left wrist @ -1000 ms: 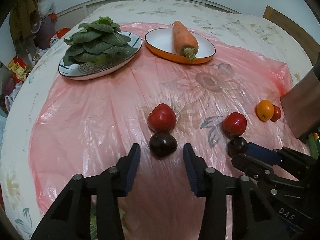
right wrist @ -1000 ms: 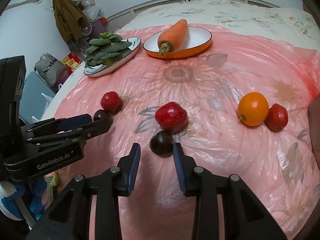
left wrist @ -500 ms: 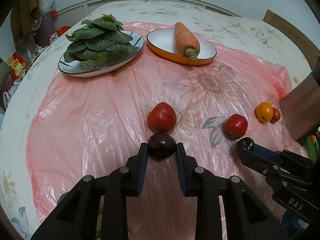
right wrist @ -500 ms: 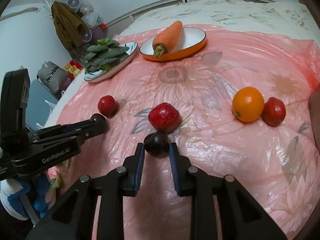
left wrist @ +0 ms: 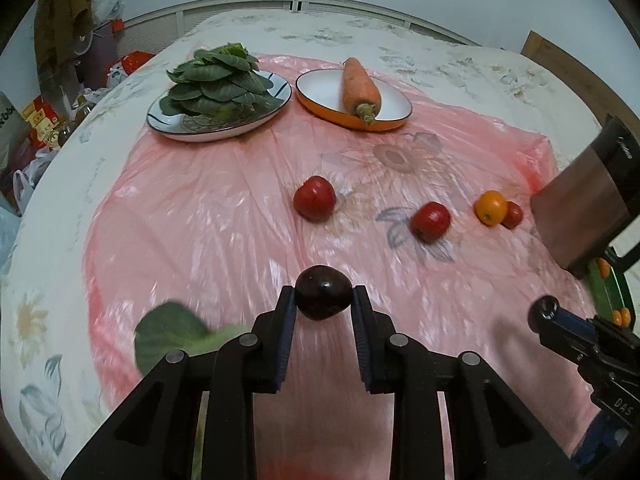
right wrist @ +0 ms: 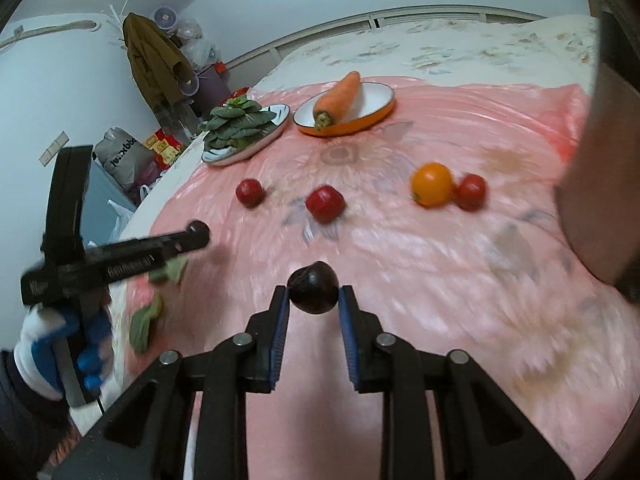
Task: Organize fruits
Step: 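Carry both plums to the green tray and open both tools to release them, then move both open tools back over the red apples on the pink sheet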
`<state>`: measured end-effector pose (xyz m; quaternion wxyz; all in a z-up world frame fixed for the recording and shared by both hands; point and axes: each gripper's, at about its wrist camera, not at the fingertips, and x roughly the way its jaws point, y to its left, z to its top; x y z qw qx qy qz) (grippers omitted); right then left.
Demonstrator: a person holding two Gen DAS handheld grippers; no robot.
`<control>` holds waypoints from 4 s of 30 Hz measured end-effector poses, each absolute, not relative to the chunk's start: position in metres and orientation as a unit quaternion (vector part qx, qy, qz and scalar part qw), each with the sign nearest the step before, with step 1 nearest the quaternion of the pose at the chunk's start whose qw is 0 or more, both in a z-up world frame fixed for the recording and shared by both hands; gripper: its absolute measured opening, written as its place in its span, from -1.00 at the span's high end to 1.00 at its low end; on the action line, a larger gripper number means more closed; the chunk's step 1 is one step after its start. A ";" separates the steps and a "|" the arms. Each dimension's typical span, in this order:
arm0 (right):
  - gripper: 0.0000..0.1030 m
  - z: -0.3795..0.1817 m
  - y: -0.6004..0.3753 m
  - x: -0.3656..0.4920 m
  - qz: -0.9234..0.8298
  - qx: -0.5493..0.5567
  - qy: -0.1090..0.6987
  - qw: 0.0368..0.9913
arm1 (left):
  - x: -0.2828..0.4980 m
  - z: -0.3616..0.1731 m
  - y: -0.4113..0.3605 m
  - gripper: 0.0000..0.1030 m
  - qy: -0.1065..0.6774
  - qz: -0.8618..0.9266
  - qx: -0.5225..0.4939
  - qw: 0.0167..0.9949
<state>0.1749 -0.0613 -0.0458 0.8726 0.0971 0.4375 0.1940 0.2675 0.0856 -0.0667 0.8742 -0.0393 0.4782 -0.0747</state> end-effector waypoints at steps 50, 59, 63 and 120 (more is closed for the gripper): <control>1.00 -0.045 -0.527 0.023 -0.182 0.175 0.373 0.893 | 0.148 -0.039 -0.428 0.54 0.468 -0.411 0.147 0.769; 1.00 -0.071 -0.540 0.041 -0.180 0.159 0.403 0.883 | 0.141 -0.068 -0.466 0.54 0.479 -0.419 0.197 0.745; 1.00 -0.074 -0.536 0.043 -0.181 0.145 0.413 0.881 | 0.143 -0.077 -0.466 0.52 0.490 -0.413 0.198 0.742; -0.06 -0.012 -0.155 0.149 0.164 -0.035 0.411 0.896 | 0.230 -0.034 -0.022 -0.17 0.459 -0.069 -0.014 0.886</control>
